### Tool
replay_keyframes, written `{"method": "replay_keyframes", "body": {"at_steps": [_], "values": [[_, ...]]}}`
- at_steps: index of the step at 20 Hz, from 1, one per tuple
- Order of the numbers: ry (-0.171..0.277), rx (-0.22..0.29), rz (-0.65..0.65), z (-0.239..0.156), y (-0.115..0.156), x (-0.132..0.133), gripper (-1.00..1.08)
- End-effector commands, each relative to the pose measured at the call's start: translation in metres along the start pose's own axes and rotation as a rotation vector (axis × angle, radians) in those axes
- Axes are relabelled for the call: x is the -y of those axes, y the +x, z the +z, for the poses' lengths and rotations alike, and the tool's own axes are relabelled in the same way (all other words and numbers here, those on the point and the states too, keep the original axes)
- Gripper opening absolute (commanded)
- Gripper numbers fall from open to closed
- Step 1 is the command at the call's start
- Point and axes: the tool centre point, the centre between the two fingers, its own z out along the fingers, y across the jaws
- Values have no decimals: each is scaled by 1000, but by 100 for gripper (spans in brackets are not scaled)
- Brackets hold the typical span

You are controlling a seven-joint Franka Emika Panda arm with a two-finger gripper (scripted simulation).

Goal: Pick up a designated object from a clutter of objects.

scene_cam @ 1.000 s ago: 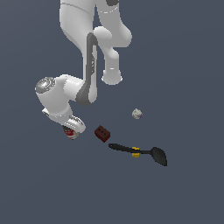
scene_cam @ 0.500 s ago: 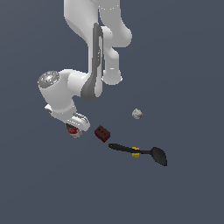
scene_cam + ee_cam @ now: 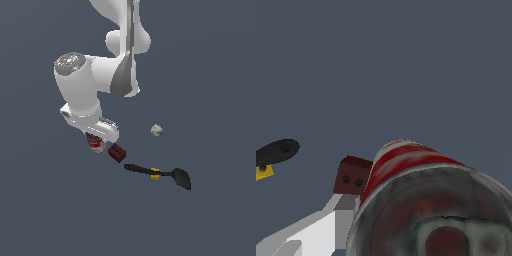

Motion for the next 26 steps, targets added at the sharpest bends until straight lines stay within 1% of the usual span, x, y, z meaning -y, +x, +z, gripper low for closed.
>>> {"method": "replay_keyframes", "body": {"at_steps": [1,11,15,20,26], "values": [[0,-4,0,-26,-4,22,-100],[-1,-4,1,-123,-18,107,-100],[1,-4,0,-154,-22,136,-100],[2,-4,0,-181,-25,160,-100],[3,-3,0,-197,-25,176,-100]]}}
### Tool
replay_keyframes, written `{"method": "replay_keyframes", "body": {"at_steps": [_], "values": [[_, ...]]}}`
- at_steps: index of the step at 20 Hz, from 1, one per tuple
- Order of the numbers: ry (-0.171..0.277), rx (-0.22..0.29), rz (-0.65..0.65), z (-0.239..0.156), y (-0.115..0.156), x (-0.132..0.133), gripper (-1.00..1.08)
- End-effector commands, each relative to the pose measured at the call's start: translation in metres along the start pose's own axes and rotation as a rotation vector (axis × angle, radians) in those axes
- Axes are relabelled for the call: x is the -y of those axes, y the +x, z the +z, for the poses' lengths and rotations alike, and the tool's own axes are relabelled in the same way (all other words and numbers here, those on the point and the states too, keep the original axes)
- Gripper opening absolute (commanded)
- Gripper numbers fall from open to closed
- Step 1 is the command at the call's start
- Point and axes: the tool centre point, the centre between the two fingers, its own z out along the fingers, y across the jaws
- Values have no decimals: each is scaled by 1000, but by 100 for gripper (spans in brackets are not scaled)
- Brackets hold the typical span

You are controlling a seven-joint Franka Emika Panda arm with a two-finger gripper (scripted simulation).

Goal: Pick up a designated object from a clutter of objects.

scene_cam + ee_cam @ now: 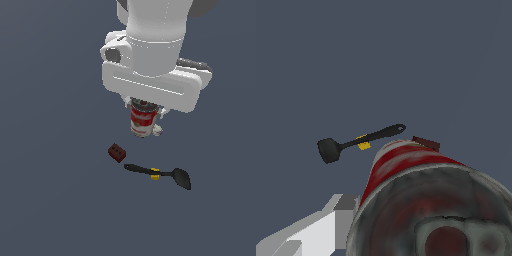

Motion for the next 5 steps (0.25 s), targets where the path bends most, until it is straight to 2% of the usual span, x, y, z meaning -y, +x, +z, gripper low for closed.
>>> {"method": "replay_keyframes", "body": {"at_steps": [1,5], "values": [[2,-3,1,-7,0,4,-100],[2,-3,1,-9,1,6,-100]]}}
